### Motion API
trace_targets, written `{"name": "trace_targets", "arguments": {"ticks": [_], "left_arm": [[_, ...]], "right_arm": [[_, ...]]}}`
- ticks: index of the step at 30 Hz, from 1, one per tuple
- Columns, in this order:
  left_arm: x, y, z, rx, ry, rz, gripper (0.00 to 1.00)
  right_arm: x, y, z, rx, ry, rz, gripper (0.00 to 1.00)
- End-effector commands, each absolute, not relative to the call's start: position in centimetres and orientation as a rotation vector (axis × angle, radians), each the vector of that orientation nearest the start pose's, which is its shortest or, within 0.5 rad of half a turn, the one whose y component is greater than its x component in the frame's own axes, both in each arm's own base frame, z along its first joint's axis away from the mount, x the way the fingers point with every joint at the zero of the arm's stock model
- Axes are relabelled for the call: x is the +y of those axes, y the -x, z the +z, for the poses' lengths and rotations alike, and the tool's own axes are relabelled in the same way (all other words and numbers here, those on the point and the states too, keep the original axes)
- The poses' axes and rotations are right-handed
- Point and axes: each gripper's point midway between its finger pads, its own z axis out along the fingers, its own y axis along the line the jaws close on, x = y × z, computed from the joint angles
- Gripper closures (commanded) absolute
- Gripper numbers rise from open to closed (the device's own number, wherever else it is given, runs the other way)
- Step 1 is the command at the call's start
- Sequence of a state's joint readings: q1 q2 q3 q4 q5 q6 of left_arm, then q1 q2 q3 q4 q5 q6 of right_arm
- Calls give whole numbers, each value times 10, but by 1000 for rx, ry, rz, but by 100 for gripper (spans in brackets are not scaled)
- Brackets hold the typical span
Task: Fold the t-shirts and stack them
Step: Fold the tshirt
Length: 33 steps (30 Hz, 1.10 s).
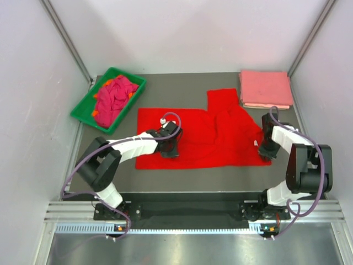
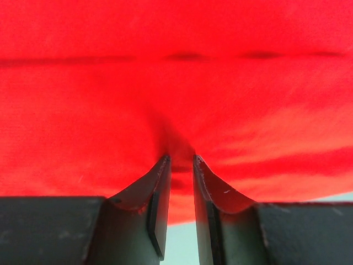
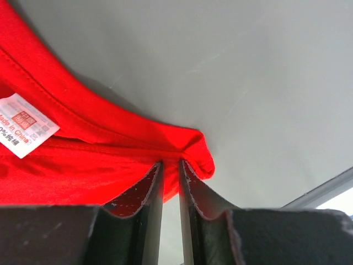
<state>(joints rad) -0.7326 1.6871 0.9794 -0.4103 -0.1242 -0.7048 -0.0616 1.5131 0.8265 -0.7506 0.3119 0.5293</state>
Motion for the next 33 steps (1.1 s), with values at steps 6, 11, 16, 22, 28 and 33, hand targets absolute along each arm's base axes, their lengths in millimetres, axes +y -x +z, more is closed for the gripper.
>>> {"name": "trace_targets", "arguments": {"ticks": [6,11,16,22,28,33], "left_arm": [[-250,-277,121,2569,-61,-403,65],[-228,-339,163,2476,-138,-396,62],[-170,-392,153,2534,6,-380,62],[-134,-441,145,2518,36,-320,60],[-142,-466,136,2541,-79,-370,61],[-192,-447,141,2510,-194,-696,63]], "right_arm": [[-57,-254,85,2620,-859,-358,78],[6,-344,166,2446,-488,138,66],[51,-424,193,2340,-215,236,60],[76,-509,171,2351,-51,228,60],[92,-559,138,2360,51,248,58],[110,-544,132,2421,157,251,59]]}}
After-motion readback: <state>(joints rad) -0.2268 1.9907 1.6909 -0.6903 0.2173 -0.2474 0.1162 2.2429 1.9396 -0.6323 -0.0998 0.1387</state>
